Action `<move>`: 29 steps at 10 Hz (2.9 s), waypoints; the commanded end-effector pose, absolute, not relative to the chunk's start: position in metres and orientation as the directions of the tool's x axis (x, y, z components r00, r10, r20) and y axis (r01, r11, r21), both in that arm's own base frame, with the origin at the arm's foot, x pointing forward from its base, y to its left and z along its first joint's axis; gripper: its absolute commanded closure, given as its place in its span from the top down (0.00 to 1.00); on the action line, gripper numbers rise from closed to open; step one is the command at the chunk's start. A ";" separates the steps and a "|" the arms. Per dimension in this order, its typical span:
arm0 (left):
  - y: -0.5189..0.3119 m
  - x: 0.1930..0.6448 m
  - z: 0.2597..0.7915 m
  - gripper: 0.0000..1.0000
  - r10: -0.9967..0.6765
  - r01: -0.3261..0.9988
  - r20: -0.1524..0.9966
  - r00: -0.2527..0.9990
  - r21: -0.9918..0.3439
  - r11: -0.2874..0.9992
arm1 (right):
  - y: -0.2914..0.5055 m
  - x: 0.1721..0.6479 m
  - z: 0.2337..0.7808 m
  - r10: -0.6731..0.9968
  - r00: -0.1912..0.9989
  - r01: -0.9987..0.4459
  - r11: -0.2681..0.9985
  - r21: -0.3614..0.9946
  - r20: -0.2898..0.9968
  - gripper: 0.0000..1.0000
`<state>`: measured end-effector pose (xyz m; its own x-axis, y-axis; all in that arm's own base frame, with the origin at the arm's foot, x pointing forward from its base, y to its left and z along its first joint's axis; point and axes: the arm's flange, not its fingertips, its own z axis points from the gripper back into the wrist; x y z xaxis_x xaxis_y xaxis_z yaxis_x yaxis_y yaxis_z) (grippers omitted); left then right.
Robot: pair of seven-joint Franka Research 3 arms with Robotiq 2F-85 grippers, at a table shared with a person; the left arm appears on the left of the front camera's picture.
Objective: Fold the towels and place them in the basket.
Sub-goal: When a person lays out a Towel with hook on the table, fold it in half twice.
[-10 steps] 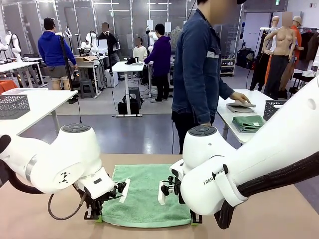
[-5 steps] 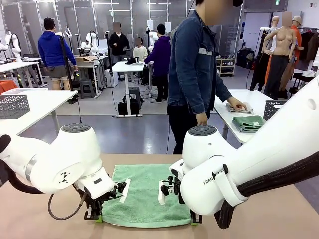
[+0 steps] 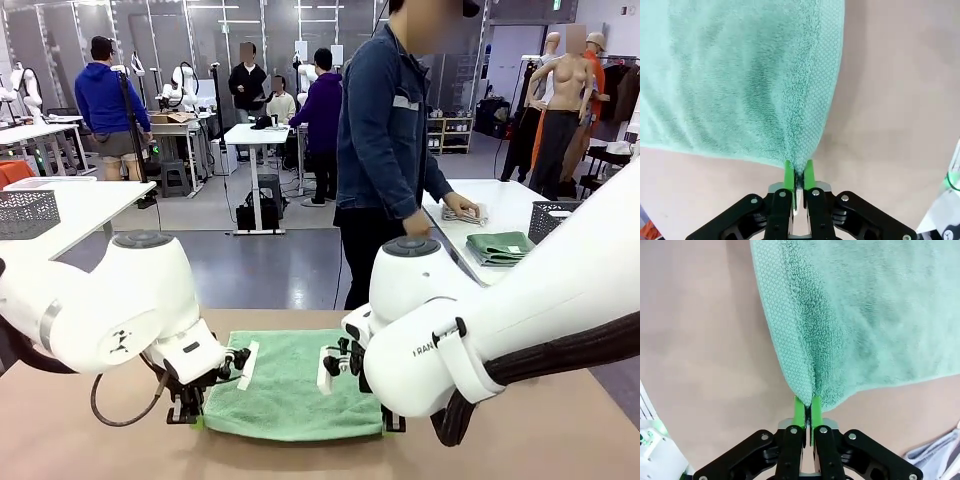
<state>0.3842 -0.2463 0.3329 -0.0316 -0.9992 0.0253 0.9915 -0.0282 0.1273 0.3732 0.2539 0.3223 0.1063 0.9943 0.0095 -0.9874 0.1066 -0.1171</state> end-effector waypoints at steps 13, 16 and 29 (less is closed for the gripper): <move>-0.241 0.411 0.375 0.08 -0.997 0.988 0.059 -0.055 0.148 -0.046 | 0.261 0.409 0.367 0.996 0.080 -0.981 0.085 -0.172 0.040 0.06; -0.241 0.456 0.383 0.08 -0.999 0.988 0.040 -0.032 0.154 -0.025 | 0.272 0.447 0.371 0.996 0.067 -0.984 0.075 -0.163 0.052 0.06; -0.252 0.607 0.386 0.08 -0.999 0.993 0.017 0.032 0.110 0.034 | 0.278 0.595 0.357 0.987 0.154 -0.969 0.144 -0.203 -0.036 0.06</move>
<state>0.5954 -0.2456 0.3848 0.0202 -0.9990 0.0402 0.9940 0.0244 0.1063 0.5884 0.2734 0.3559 0.1184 0.9929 -0.0128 -0.9742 0.1136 -0.1947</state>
